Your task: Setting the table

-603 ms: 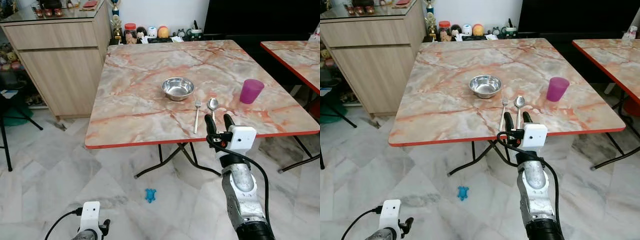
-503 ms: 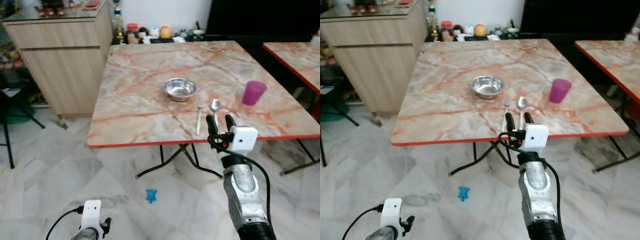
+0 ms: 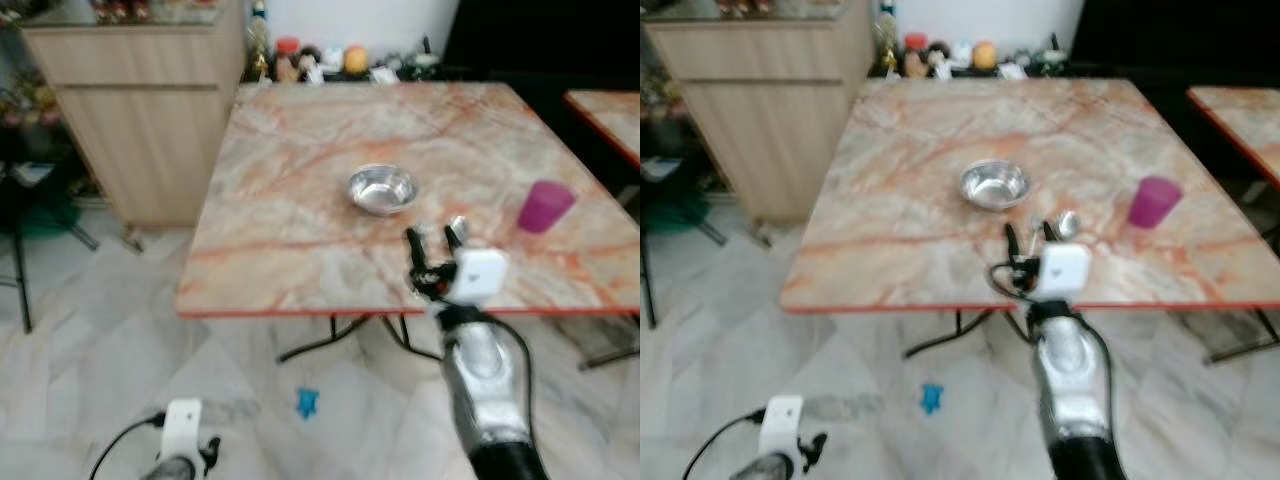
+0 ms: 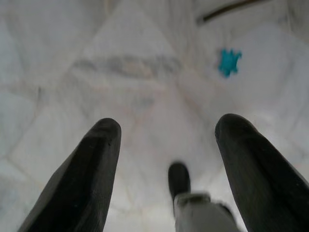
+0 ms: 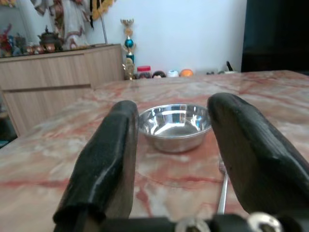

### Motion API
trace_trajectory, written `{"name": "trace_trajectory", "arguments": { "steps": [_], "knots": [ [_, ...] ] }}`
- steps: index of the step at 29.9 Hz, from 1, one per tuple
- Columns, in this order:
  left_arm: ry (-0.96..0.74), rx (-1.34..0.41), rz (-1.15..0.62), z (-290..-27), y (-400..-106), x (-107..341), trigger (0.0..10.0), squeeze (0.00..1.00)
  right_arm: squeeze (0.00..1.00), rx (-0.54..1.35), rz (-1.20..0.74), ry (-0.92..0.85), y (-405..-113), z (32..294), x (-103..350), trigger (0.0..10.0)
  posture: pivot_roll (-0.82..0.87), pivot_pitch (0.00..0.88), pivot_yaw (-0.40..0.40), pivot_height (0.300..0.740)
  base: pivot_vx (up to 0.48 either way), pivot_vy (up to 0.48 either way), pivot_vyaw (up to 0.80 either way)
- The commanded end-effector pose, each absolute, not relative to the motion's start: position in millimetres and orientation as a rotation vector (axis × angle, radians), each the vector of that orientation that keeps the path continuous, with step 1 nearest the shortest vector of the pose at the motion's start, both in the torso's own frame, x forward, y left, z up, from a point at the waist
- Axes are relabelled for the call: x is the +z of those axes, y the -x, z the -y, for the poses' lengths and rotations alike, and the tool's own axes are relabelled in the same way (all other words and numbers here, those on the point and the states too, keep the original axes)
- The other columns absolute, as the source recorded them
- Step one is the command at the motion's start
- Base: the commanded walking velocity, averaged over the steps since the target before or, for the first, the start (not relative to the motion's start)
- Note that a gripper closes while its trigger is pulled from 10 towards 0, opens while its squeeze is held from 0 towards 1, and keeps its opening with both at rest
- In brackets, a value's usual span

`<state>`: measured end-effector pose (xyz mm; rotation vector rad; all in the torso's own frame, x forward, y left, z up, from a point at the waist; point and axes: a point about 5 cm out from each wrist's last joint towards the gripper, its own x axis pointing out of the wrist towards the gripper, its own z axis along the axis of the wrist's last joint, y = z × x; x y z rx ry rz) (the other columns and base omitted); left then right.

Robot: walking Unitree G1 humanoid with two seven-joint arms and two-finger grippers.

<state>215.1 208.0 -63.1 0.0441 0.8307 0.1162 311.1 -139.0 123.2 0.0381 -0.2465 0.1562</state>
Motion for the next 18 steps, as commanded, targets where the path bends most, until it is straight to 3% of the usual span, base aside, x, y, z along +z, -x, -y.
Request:
{"name": "trace_trajectory", "arguments": {
  "steps": [1, 18],
  "knots": [
    [-0.038, 0.11, -0.845, -203.3, -211.9, -66.0, 10.0, 0.0, 0.0, 0.14, 0.25, -0.025, -311.0, 145.6, 124.5, 10.0, -0.01, 0.0, -0.013, 0.74, 0.289, 0.0, 0.0],
    [-0.045, 0.11, -0.838, -203.1, -213.8, -64.8, 10.0, 0.0, 0.0, 0.15, 0.26, -0.03, -311.6, 144.5, 128.3, 10.0, -0.01, 0.0, -0.011, 0.74, 0.289, 0.0, 0.13]
  ]
}}
